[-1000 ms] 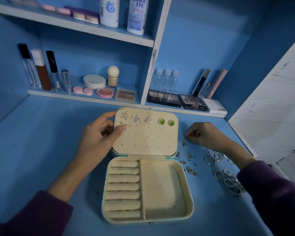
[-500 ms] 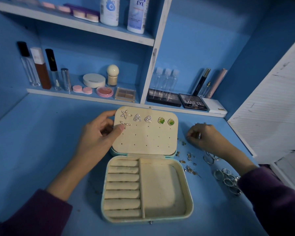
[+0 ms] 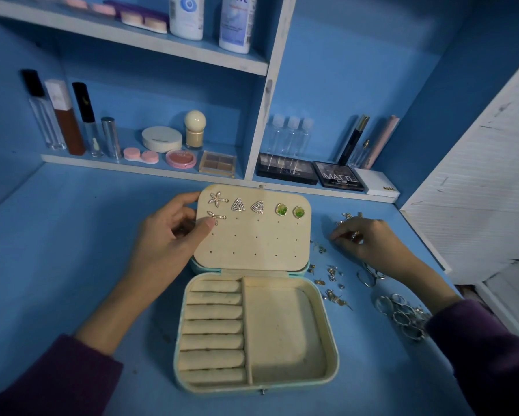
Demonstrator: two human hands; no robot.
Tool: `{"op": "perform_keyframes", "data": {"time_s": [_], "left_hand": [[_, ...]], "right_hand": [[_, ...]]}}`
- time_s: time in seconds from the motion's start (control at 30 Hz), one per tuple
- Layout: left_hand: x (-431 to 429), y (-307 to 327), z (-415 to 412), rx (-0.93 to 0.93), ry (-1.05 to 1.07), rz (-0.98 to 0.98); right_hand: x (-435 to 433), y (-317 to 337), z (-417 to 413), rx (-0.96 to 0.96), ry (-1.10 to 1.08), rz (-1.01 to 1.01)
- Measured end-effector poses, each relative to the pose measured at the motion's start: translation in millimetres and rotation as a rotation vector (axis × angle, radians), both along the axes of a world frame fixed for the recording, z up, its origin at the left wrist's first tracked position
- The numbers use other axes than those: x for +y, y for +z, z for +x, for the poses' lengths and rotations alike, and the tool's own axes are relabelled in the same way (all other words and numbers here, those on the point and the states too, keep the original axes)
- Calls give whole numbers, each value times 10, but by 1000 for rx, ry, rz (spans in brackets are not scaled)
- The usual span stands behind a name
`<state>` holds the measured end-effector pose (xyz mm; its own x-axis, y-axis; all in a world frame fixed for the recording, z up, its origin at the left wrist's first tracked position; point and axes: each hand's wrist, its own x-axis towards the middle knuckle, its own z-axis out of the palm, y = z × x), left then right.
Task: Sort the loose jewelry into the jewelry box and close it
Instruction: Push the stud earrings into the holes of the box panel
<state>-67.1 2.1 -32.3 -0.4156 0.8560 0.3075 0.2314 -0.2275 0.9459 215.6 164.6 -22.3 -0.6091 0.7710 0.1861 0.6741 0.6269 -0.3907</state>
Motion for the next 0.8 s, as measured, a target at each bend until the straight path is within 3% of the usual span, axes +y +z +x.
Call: {"op": "perform_keyframes", "data": {"time_s": [0.8], "left_hand": [[2,-3,-4,27,2,9]], "right_hand": [[16,46,-58,-21,-26,-22]]}}
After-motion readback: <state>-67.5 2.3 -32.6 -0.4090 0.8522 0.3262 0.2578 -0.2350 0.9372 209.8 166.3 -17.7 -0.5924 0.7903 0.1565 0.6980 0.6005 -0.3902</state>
